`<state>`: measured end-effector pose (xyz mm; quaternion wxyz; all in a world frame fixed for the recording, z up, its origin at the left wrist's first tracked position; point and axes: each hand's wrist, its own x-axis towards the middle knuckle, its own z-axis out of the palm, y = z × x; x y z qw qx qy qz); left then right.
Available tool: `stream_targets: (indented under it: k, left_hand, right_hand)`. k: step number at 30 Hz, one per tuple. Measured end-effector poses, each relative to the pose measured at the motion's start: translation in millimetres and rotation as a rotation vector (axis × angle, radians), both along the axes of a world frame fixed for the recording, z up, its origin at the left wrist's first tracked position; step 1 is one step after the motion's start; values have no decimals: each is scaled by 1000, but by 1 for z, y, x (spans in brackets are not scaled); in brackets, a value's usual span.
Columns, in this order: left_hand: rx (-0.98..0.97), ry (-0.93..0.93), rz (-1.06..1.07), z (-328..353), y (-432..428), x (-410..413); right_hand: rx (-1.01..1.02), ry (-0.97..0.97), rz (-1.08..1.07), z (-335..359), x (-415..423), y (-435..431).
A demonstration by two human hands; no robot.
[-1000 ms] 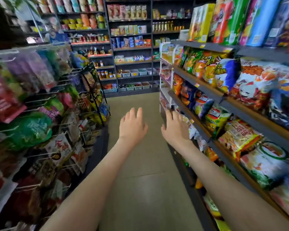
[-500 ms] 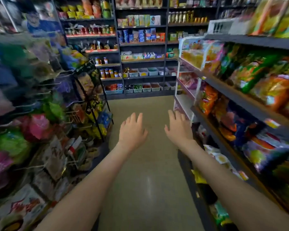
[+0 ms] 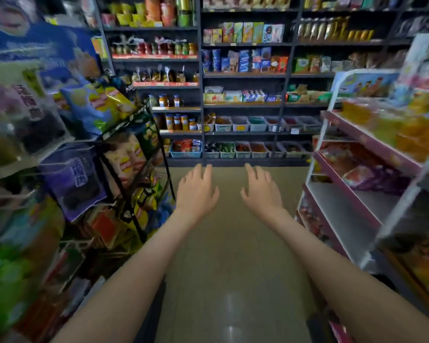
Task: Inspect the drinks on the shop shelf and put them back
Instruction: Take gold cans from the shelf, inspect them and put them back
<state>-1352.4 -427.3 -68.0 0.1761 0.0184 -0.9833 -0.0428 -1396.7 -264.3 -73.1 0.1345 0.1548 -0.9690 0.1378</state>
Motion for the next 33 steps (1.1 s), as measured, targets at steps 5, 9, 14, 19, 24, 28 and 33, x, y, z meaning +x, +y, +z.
stream_targets:
  k: [5, 9, 14, 19, 24, 28, 33]
  left_hand:
    - [-7, 15, -54, 36, -20, -190]
    - [25, 30, -106, 42, -19, -331]
    - [49, 56, -143, 31, -17, -509]
    - [51, 99, -171, 53, -1, -695]
    - [148, 109, -240, 76, 2, -853]
    - [235, 92, -291, 84, 7, -980]
    - [151, 126, -319, 93, 23, -1152]
  right_hand:
    - [39, 30, -49, 31, -177, -21]
    - [44, 42, -96, 34, -307, -21]
    - [41, 91, -119, 28, -488, -16]
    - [22, 152, -117, 46, -679, -7]
    - [-22, 156, -139, 68, -844, -6]
    - [-31, 161, -125, 75, -966, -2]
    - [-74, 204, -187, 82, -1124, 25]
